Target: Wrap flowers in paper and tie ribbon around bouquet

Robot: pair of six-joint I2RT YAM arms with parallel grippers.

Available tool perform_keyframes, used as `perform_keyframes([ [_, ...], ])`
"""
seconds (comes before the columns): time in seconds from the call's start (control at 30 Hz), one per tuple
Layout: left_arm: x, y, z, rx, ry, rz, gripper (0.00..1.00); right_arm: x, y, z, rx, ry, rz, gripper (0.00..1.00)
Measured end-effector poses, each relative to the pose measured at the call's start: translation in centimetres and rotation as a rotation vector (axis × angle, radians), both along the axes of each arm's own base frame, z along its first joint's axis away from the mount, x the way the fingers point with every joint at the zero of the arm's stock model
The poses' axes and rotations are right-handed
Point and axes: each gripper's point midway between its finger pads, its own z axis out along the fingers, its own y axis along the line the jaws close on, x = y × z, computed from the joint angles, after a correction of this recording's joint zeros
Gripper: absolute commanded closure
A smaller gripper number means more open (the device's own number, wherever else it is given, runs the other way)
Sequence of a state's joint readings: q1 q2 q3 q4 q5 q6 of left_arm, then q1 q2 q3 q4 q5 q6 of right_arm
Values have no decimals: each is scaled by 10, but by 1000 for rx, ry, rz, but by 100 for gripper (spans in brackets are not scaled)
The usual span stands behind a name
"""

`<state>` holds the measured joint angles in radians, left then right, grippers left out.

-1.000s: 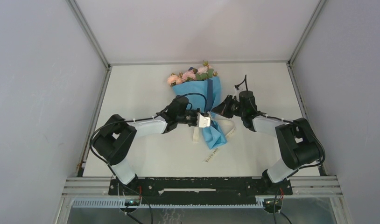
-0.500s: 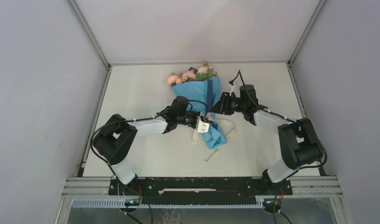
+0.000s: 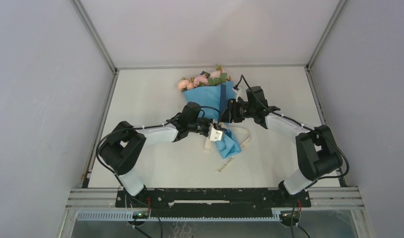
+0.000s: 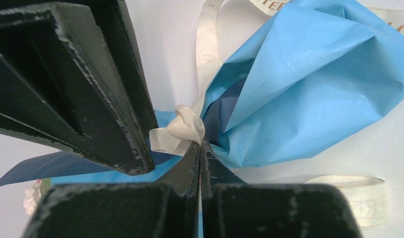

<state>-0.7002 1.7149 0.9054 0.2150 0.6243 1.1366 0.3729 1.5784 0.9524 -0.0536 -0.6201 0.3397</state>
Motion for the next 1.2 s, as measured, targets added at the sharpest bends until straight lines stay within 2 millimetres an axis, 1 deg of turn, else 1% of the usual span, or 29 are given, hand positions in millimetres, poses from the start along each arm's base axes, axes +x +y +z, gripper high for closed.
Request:
perform_keyframes([
  [0.1,0,0,0,0,0,0,100,-2,0,-5,-23,13,-3,51],
  [0.23,0,0,0,0,0,0,100,-3,-2,-16,-61,32,-12,51],
  [0.27,0,0,0,0,0,0,100,-4,-3,-19,-73,37,-14,52],
  [0.3,0,0,0,0,0,0,100,-4,-4,-21,-82,43,-15,57],
  [0.4,0,0,0,0,0,0,100,-3,-2,-24,-99,41,-11,86],
  [0.43,0,0,0,0,0,0,99,-2,-2,-23,-100,36,-9,93],
  [0.47,0,0,0,0,0,0,92,-2,-1,-23,-102,33,-7,98],
  [0.5,0,0,0,0,0,1,78,-2,-1,-23,-104,29,-4,100],
  [0.53,1,0,0,1,2,5,64,-2,-1,-23,-104,29,-6,100],
  [0.6,2,2,-1,5,10,24,46,-1,-1,-23,-105,26,-6,100],
  [0.67,5,6,-2,8,59,87,39,0,0,-22,-104,19,-8,100],
  [0.73,7,14,0,12,132,185,37,1,0,-21,-104,16,-10,100],
  [0.8,8,25,7,18,243,324,34,2,0,-21,-102,12,-12,100],
  [0.83,7,31,13,14,297,391,31,3,1,-21,-100,11,-12,100],
  [0.93,-6,49,26,-5,463,565,25,4,3,-20,-94,4,-13,100],
  [1.0,-16,58,29,-13,557,654,25,4,4,-19,-91,1,-11,100],
  [1.1,-28,68,20,-9,695,784,25,4,8,-17,-84,-4,-8,100],
  [1.2,-41,74,0,12,814,867,27,4,10,-16,-76,-7,-9,100],
])
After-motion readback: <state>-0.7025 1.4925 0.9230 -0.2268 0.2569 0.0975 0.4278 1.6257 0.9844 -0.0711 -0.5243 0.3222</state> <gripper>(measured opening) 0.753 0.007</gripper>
